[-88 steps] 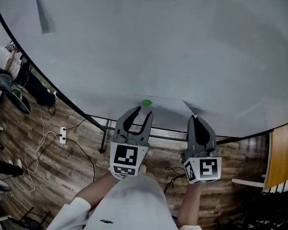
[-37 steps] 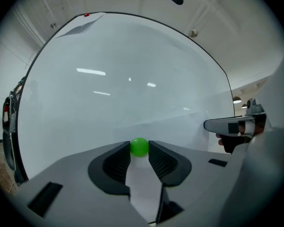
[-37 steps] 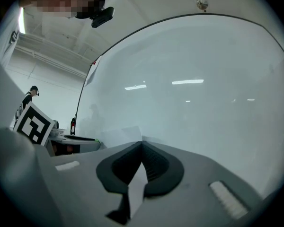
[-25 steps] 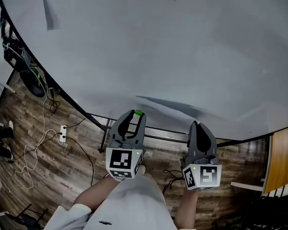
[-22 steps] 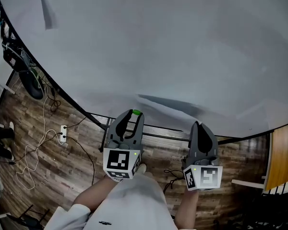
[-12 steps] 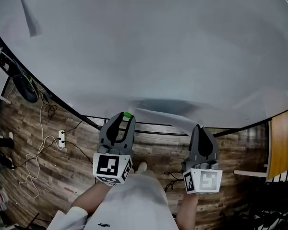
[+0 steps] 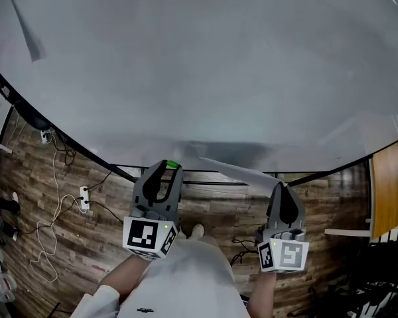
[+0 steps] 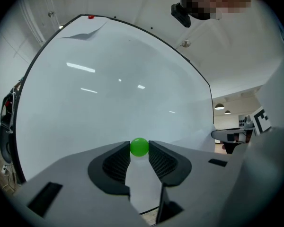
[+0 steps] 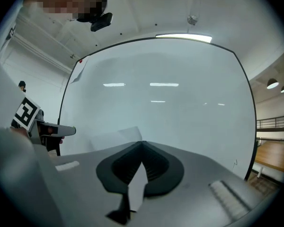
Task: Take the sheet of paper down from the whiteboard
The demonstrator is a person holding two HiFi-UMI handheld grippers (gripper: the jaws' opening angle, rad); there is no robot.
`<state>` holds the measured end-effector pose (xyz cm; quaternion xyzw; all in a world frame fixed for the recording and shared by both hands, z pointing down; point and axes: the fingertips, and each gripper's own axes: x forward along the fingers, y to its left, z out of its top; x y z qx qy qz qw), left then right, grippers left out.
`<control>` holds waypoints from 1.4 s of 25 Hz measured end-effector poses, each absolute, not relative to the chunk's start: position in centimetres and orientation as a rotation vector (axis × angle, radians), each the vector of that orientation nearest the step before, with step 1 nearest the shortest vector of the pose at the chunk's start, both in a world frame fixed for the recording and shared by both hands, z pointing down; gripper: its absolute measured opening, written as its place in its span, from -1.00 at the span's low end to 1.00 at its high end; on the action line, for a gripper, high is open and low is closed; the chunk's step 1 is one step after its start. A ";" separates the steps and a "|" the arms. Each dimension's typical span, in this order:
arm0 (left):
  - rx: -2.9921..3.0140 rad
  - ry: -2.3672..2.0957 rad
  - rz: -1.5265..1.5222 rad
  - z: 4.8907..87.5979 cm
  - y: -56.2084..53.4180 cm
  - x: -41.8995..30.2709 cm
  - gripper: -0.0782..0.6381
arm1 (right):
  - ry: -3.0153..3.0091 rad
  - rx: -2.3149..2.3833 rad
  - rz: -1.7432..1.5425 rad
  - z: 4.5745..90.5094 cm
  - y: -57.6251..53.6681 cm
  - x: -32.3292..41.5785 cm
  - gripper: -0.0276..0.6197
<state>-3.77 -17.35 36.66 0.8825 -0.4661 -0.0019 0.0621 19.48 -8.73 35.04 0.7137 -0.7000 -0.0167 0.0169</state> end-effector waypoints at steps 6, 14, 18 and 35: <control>2.688 -1.397 0.012 37.1 -17.2 -3.8 -0.44 | -2.134 2.256 -0.038 36.5 -8.1 20.5 -0.89; 2.682 -1.387 0.004 37.1 -17.0 -3.7 -0.44 | -2.115 2.264 -0.049 37.3 -8.1 20.6 -0.89; 2.680 -1.384 0.005 37.3 -16.9 -3.8 -0.44 | -2.119 2.257 -0.060 37.2 -8.1 20.3 -0.88; 2.685 -1.369 -0.002 36.9 -17.2 -4.0 -0.44 | -2.136 2.285 -0.071 36.5 -9.2 19.8 -0.88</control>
